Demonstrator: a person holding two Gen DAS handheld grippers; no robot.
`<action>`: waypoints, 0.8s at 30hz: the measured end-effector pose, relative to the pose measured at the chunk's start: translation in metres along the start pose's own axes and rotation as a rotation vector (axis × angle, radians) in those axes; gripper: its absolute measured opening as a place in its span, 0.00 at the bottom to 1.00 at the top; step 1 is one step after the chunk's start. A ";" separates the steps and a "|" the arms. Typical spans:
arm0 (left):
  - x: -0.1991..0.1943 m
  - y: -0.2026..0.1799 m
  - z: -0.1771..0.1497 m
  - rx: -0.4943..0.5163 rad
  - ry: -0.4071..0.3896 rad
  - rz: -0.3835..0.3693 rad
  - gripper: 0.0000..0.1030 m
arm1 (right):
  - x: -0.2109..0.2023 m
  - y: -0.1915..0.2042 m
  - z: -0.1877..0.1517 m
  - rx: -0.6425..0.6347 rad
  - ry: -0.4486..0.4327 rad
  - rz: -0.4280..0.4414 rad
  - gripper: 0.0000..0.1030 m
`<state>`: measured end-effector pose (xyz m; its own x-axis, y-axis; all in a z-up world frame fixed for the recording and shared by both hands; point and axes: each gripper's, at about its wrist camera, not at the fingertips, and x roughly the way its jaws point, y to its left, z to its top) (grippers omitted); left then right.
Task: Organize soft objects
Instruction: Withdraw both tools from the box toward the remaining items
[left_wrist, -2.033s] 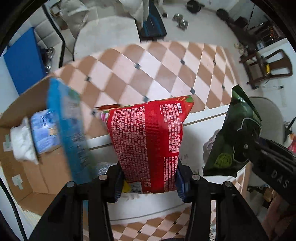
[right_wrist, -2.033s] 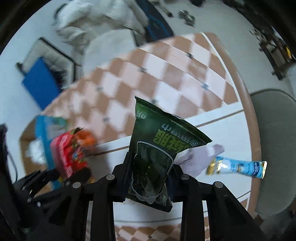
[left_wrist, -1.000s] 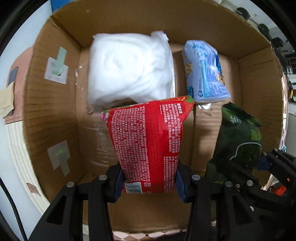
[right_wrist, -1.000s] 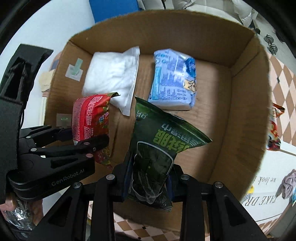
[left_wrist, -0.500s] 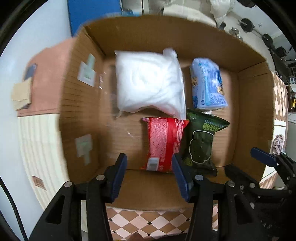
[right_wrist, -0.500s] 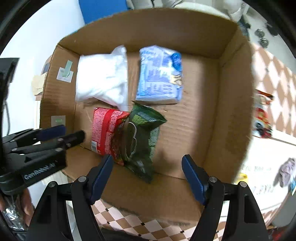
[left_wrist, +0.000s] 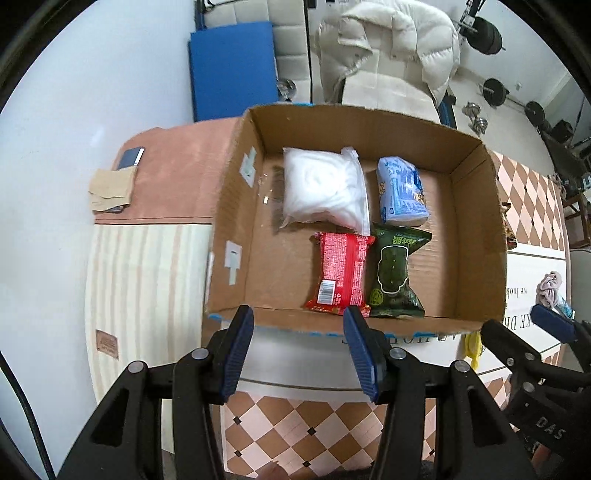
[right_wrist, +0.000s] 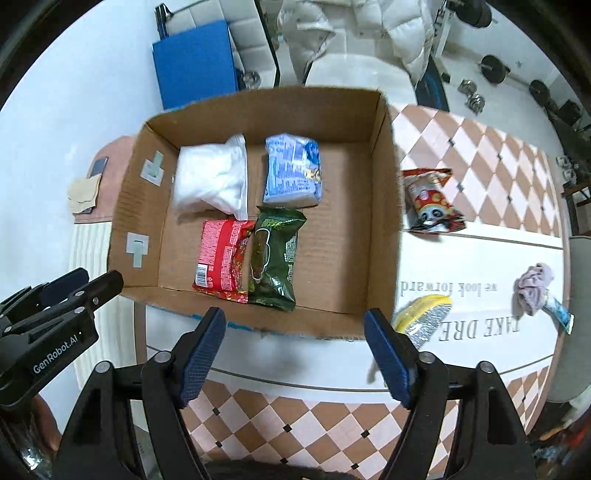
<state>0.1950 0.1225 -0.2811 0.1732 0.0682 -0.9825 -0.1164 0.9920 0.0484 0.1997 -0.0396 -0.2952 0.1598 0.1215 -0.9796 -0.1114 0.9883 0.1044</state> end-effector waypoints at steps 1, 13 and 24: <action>-0.004 -0.001 -0.002 -0.002 -0.007 0.001 0.47 | -0.004 0.001 -0.003 0.000 -0.010 0.000 0.84; -0.038 -0.007 -0.023 -0.020 -0.096 0.016 0.95 | -0.040 0.003 -0.026 -0.016 -0.093 0.004 1.00; -0.066 -0.055 -0.005 0.021 -0.124 -0.025 0.95 | -0.059 -0.051 -0.029 0.108 -0.139 0.087 1.00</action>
<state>0.1851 0.0629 -0.2200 0.2951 0.0549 -0.9539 -0.0904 0.9955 0.0293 0.1673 -0.1000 -0.2474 0.2893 0.2116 -0.9336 -0.0260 0.9766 0.2133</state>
